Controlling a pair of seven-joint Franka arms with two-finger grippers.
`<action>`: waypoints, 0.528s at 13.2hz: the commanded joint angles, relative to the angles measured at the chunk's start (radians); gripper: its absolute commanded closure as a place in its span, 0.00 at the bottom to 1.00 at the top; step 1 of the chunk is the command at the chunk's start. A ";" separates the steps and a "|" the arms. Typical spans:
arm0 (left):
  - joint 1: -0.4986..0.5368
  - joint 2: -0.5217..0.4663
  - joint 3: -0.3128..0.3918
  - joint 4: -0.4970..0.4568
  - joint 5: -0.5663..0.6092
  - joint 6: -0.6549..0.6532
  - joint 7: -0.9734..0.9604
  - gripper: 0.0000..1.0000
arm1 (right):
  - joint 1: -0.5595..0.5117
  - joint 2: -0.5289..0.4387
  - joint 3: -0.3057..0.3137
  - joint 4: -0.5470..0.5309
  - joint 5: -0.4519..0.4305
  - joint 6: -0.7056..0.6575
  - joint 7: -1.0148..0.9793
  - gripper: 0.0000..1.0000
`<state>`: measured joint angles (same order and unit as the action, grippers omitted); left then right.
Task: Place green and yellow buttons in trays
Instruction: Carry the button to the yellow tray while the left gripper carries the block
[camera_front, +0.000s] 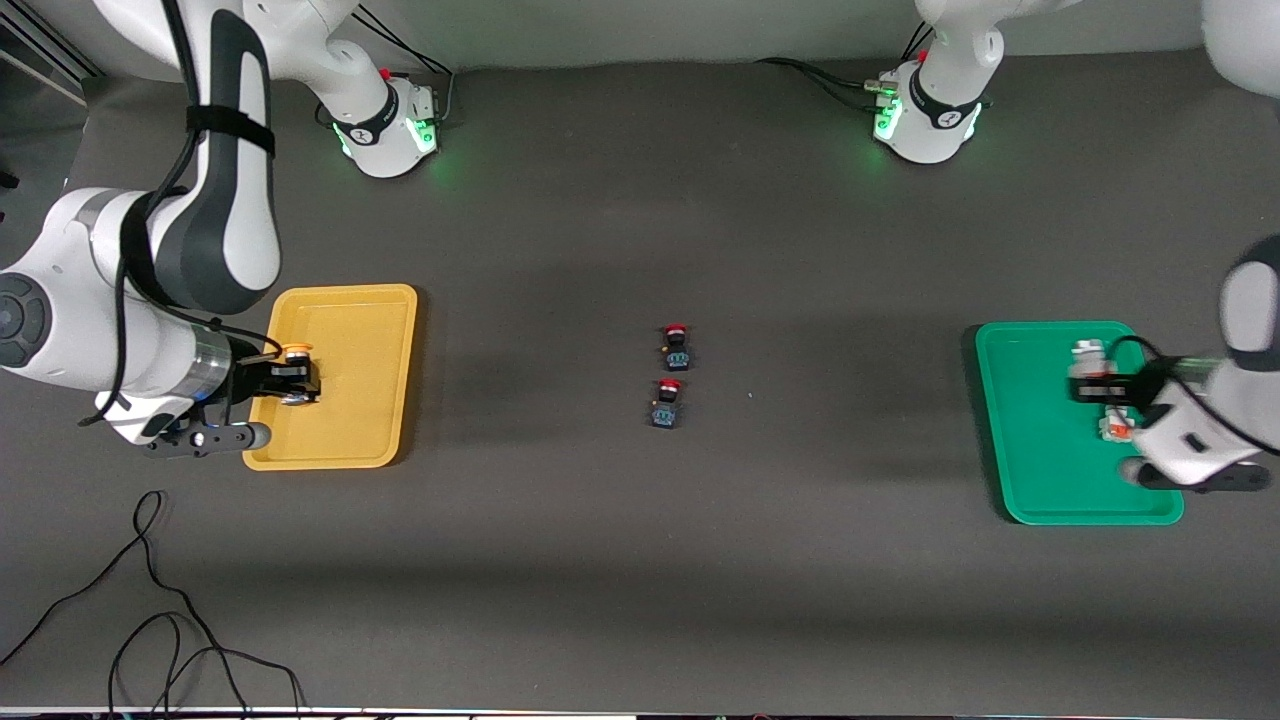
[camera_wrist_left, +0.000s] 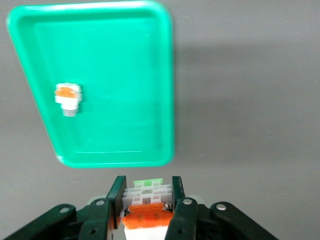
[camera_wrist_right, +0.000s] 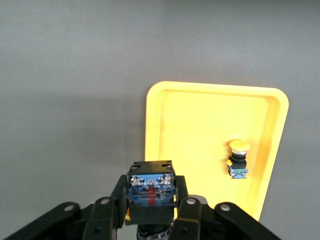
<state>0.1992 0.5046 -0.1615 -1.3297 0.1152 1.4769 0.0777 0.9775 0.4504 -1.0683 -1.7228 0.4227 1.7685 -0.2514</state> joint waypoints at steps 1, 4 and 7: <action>0.074 0.045 -0.015 -0.083 0.069 0.133 0.094 1.00 | 0.030 -0.016 0.008 -0.200 0.004 0.218 -0.054 0.91; 0.114 0.080 -0.015 -0.225 0.083 0.356 0.102 1.00 | 0.014 0.063 0.059 -0.302 0.098 0.357 -0.103 0.91; 0.117 0.126 -0.015 -0.296 0.083 0.474 0.099 1.00 | 0.012 0.194 0.096 -0.302 0.242 0.396 -0.181 0.91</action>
<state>0.3093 0.6395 -0.1651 -1.5647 0.1808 1.8936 0.1719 0.9838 0.5550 -0.9816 -2.0414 0.5733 2.1440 -0.3570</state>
